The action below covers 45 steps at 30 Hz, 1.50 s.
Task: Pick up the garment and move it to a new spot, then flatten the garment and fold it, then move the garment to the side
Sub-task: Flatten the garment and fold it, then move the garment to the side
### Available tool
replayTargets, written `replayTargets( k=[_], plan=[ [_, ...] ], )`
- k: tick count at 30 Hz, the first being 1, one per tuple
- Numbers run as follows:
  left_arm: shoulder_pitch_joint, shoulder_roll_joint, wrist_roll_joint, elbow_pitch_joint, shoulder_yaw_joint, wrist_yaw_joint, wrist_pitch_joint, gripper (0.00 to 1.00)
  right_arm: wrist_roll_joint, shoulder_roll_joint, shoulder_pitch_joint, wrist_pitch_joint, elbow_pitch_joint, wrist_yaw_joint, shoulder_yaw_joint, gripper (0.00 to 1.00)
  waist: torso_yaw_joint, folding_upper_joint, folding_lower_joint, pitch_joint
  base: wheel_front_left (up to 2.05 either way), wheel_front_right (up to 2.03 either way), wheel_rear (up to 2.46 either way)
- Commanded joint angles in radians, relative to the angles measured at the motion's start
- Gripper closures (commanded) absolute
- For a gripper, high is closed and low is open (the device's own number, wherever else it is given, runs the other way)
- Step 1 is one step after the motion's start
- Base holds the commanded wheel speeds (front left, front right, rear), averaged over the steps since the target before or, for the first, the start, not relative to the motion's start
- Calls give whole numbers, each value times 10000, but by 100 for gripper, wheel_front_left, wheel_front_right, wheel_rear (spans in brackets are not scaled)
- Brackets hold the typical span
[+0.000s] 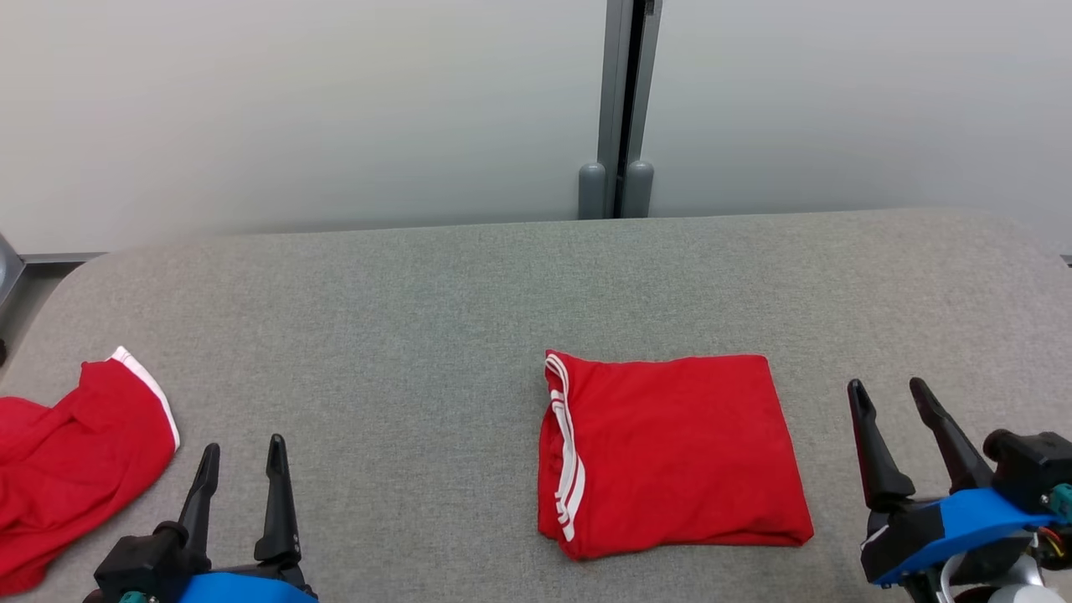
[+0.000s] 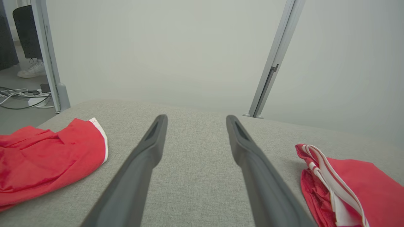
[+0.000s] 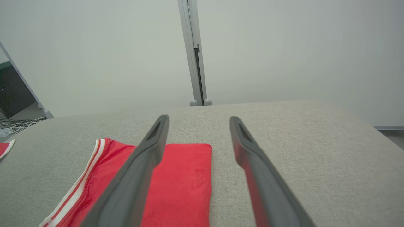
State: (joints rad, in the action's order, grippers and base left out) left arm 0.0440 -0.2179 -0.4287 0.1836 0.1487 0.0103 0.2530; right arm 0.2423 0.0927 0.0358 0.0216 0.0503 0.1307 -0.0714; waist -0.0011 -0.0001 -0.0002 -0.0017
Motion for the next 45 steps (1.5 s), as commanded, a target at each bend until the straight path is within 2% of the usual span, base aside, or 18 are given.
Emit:
replayTargets(
  k=[1, 11, 30, 35, 41, 45],
  plan=[
    [124, -74, 19, -62, 10, 59, 54, 0, -69, -55, -188, -111, -50, 1, -58, 0, -49, 1, 2, -56, 0, 0, 0],
    [537, -161, 79, -89, 71, 189, 62, 0, -176, -255, -543, -167, 278, 1, -104, 0, -71, 1, 2, -223, 0, 0, 0],
    [565, -230, 70, -426, 204, 429, -114, 0, 58, -25, -172, -155, 757, 1, 50, 0, 68, 1, 2, -136, 0, 0, 0],
    [386, -315, 99, -594, 242, 475, -232, 0, 75, 55, 641, 567, 1140, 1, 117, 0, 104, 1, 2, 69, 0, 0, 0],
    [-116, -436, 173, -854, 331, 438, -401, 0, 96, -39, 1956, 2523, 2016, 3, -140, 0, 261, 1, 2, 617, 0, 0, 0],
    [-463, -459, 208, -887, 427, 356, -481, 0, 24, -85, 2632, 3646, 3089, 1, -234, 0, 429, 1, 2, 983, 0, 0, 0]
  ],
)
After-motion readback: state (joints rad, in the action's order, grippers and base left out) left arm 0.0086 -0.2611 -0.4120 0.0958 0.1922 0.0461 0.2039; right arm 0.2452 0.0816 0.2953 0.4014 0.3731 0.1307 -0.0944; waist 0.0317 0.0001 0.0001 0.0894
